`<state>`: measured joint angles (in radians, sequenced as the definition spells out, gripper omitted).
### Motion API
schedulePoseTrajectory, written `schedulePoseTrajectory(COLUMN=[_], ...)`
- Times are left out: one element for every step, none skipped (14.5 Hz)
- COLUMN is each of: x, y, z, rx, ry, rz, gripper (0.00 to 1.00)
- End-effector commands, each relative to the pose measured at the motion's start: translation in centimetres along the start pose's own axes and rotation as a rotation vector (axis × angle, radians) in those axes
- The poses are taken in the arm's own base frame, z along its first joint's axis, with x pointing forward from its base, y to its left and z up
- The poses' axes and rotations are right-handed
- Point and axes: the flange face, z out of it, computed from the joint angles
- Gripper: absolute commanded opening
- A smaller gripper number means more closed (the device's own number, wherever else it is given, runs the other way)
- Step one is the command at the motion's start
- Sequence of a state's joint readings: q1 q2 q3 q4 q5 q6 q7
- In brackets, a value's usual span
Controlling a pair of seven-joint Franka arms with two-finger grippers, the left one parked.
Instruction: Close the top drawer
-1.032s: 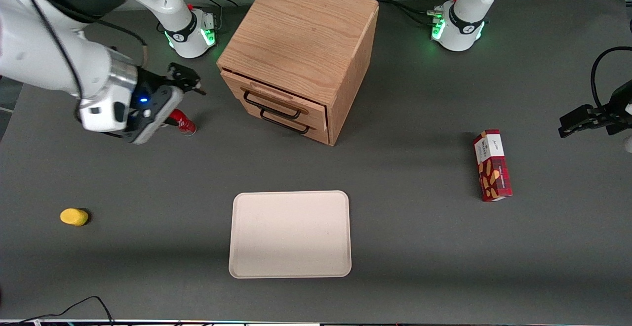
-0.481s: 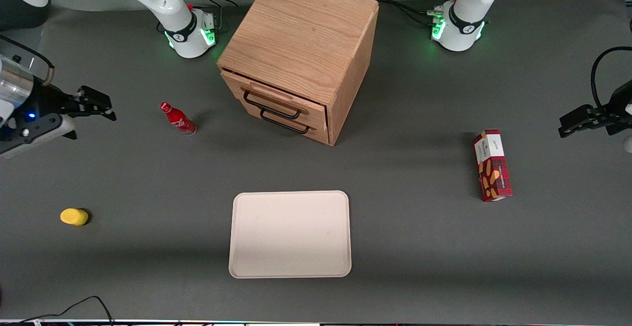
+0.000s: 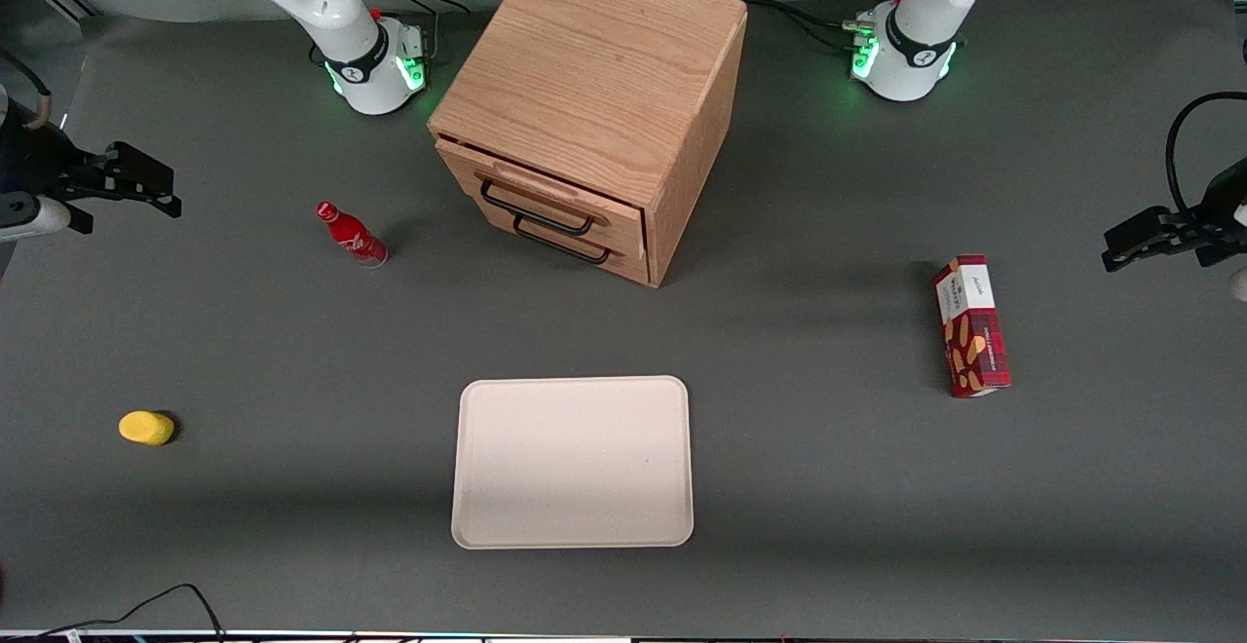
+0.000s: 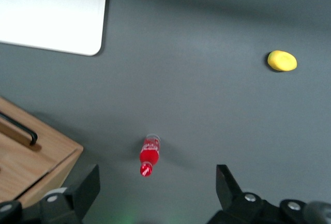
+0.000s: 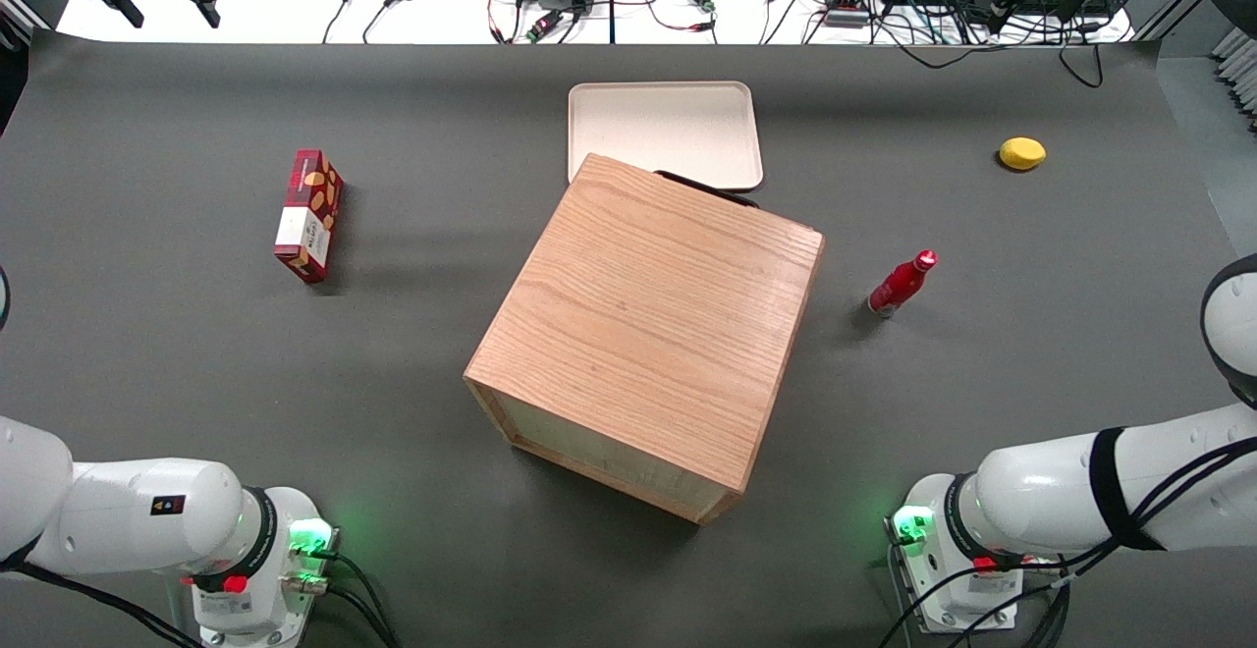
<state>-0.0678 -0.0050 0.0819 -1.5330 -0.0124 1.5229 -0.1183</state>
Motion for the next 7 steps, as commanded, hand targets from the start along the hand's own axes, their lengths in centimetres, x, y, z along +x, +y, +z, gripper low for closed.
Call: schedulePoseTrajectory(x=[0.29,0.40,0.51,0.66,0.71,0.79,0.83], y=[0.65,0.67,0.53,0.48,0.42,0.42,0.43], z=[0.25,0.48,0.57,0.82,0.91,1.09,1.25], rx=[0.015,0.016,0.017,0.017,0.016,0.018,0.018], ry=[0.049,0.046,0.045,0.040,0.038,0.033,0.030], rz=[0.083,0.106,0.120,0.150,0.166,0.166,0.163], gripper=[1.00,1.00,1.00,1.00,1.00,1.00,1.00])
